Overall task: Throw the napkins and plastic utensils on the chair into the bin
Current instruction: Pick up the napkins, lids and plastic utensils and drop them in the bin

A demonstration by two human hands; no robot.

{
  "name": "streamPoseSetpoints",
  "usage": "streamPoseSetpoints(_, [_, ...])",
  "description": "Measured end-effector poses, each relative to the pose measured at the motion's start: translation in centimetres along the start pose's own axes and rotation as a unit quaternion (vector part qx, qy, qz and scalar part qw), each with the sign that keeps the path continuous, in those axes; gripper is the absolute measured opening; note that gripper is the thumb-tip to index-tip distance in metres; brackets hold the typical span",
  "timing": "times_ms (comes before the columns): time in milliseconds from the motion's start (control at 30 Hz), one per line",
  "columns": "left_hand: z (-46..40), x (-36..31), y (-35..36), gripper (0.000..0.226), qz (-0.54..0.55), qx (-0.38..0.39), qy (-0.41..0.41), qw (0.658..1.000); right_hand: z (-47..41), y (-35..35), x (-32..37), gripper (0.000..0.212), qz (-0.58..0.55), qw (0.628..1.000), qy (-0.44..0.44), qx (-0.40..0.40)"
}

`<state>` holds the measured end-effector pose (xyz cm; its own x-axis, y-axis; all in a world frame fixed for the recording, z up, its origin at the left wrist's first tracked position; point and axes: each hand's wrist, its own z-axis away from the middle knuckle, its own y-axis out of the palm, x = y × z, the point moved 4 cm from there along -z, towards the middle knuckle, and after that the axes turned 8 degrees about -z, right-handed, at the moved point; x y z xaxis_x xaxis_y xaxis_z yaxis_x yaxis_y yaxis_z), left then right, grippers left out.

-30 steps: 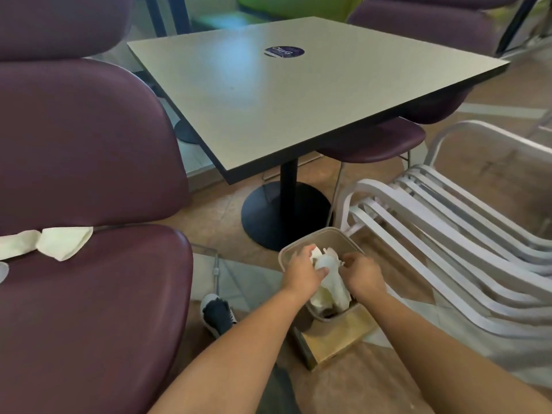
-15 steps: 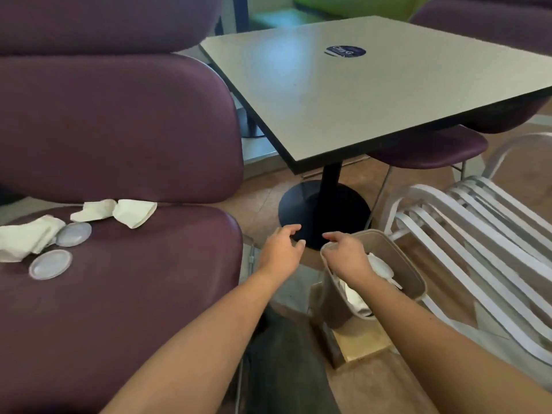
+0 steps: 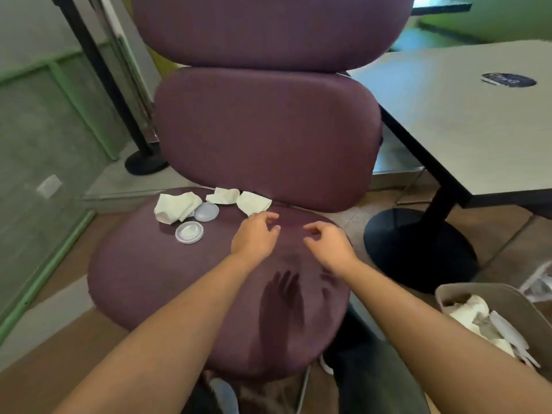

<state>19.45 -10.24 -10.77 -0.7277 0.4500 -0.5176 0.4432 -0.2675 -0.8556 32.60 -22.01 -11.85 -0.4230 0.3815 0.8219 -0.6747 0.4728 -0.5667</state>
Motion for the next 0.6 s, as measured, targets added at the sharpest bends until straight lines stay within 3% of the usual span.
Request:
streamPoseSetpoints(333, [-2.1, 13.6, -3.3, 0.031, -0.052, -0.034, -0.101, 0.993, -5.4, 12.1, 4.6, 0.037, 0.023, 0.998, -0.017, 0.059])
streamPoseSetpoints(600, [-5.6, 20.1, -2.4, 0.054, -0.12, -0.034, -0.187, 0.974, -9.7, 18.3, 5.6, 0.034, 0.032, 0.996, 0.006, 0.087])
